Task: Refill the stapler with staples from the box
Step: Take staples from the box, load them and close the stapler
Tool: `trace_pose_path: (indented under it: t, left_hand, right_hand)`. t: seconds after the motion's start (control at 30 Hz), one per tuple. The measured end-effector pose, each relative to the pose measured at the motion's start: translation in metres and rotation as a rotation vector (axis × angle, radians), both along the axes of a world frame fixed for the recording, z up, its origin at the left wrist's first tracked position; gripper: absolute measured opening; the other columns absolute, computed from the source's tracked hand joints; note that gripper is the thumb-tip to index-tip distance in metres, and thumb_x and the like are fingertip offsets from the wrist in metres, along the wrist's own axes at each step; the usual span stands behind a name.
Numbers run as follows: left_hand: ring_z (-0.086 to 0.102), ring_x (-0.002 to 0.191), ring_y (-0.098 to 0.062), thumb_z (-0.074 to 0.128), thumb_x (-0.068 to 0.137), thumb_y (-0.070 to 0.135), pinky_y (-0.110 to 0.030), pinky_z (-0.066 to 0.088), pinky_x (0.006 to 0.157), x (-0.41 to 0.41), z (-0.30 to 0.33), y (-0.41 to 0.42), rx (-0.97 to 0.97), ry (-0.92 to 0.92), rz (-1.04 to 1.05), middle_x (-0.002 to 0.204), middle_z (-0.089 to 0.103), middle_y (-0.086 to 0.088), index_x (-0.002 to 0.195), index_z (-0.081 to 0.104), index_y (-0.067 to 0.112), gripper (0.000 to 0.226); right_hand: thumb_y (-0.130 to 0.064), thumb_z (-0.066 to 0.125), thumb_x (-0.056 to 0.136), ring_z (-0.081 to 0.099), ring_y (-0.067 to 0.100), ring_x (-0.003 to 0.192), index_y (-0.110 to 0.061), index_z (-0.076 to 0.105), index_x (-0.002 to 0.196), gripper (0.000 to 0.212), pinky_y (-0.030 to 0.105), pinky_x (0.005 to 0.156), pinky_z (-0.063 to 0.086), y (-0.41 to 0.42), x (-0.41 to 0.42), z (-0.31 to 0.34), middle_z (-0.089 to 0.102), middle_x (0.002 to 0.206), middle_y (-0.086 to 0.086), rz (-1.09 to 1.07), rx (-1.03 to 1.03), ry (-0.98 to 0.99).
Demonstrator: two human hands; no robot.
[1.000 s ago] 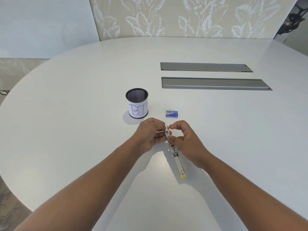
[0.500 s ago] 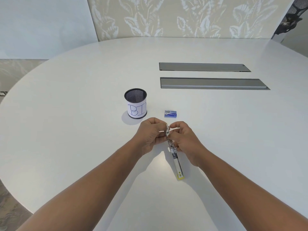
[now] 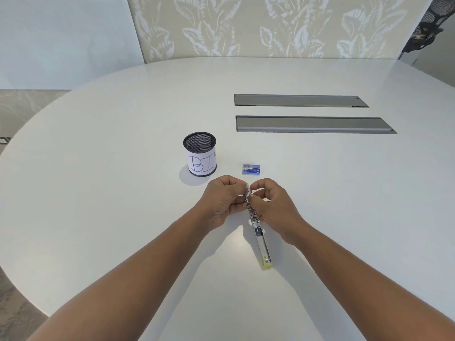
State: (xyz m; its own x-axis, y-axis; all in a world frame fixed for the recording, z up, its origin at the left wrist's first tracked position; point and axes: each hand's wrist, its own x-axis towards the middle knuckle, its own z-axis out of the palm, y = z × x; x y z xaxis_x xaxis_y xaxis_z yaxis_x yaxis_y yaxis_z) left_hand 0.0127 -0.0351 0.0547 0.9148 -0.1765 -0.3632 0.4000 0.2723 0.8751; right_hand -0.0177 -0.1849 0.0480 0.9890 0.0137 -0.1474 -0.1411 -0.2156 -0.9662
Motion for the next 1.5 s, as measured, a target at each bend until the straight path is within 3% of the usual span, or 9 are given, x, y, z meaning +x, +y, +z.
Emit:
trace_pose_path:
  t: [0.13,0.37,0.47,0.57,0.77,0.97,1.07,1.2,1.5]
  left_hand:
    - [0.069,0.067,-0.024,0.069,0.082,-0.006,-0.033,0.061,0.066,0.000,-0.001,0.001,-0.018,-0.011,0.017,0.083,0.070,-0.014,0.090,0.064,0.006,0.016]
    - [0.073,0.080,-0.032,0.066,0.086,-0.007,-0.036,0.062,0.075,0.011,-0.004,0.010,-0.153,0.003,0.207,0.091,0.072,-0.015,0.114,0.055,0.012,0.035]
    - [0.073,0.086,-0.029,0.068,0.088,-0.006,-0.034,0.062,0.074,0.015,-0.008,0.012,-0.193,-0.004,0.258,0.095,0.071,-0.014,0.118,0.054,0.009,0.037]
    - [0.069,0.087,-0.024,0.066,0.091,-0.002,-0.031,0.061,0.080,0.015,-0.012,0.012,-0.169,-0.050,0.261,0.091,0.067,-0.009,0.114,0.060,0.004,0.024]
    - [0.065,0.078,-0.014,0.069,0.091,0.006,-0.027,0.056,0.078,0.002,-0.008,0.011,-0.147,-0.102,0.130,0.090,0.072,-0.004,0.103,0.067,0.012,0.013]
    - [0.067,0.080,-0.024,0.066,0.093,0.005,-0.034,0.058,0.073,-0.021,0.008,-0.003,-0.155,-0.161,-0.140,0.092,0.070,-0.013,0.109,0.068,0.002,0.017]
    - [0.071,0.073,-0.022,0.064,0.092,0.002,-0.030,0.057,0.065,-0.028,0.015,-0.006,-0.171,-0.160,-0.203,0.087,0.074,-0.009,0.102,0.069,0.004,0.011]
    - [0.071,0.077,-0.024,0.067,0.089,0.001,-0.031,0.058,0.066,-0.030,0.017,-0.005,-0.172,-0.133,-0.226,0.091,0.074,-0.010,0.100,0.070,0.004,0.012]
    - [0.065,0.080,-0.026,0.067,0.089,0.002,-0.033,0.058,0.076,-0.033,0.014,-0.005,-0.137,-0.131,-0.312,0.098,0.064,-0.014,0.110,0.066,-0.008,0.023]
  right_hand:
    - [-0.019,0.066,0.094,0.059,0.022,0.067,-0.021,0.062,0.107,0.014,0.056,0.078,0.058,0.001,-0.002,0.000,0.065,0.085,0.005,0.019,0.087,0.049]
    - [-0.019,0.070,0.093,0.063,0.023,0.061,-0.029,0.054,0.122,0.035,0.032,0.062,0.047,-0.013,-0.009,0.004,0.067,0.084,0.006,0.235,0.072,0.269]
    - [-0.009,0.076,0.088,0.057,0.019,0.052,-0.008,0.058,0.106,0.026,0.030,0.053,0.048,-0.016,-0.006,0.004,0.061,0.074,0.008,0.111,0.083,0.190]
    - [-0.008,0.080,0.084,0.060,0.017,0.057,-0.005,0.062,0.088,0.019,0.032,0.061,0.055,-0.019,-0.003,0.007,0.062,0.071,0.006,0.010,0.051,0.133]
    - [-0.010,0.077,0.085,0.056,0.017,0.057,0.001,0.066,0.086,0.016,0.028,0.061,0.054,-0.019,0.001,0.016,0.060,0.065,0.005,-0.092,0.074,-0.042]
    - [-0.025,0.064,0.088,0.053,0.013,0.064,-0.013,0.062,0.081,0.014,0.031,0.065,0.046,0.001,0.000,0.025,0.060,0.074,0.000,-0.108,0.144,-0.187]
    - [-0.029,0.056,0.088,0.055,0.014,0.078,-0.009,0.062,0.083,0.022,0.033,0.075,0.046,0.004,0.001,0.029,0.061,0.081,-0.001,-0.051,0.202,-0.180]
    - [-0.028,0.053,0.083,0.056,0.011,0.069,-0.008,0.064,0.083,0.023,0.020,0.062,0.048,0.003,-0.002,0.035,0.061,0.073,-0.007,0.002,0.256,-0.157]
    - [-0.024,0.055,0.095,0.060,0.024,0.079,-0.013,0.066,0.082,0.020,0.039,0.072,0.050,0.011,-0.009,0.032,0.068,0.092,0.005,0.019,0.342,-0.041]
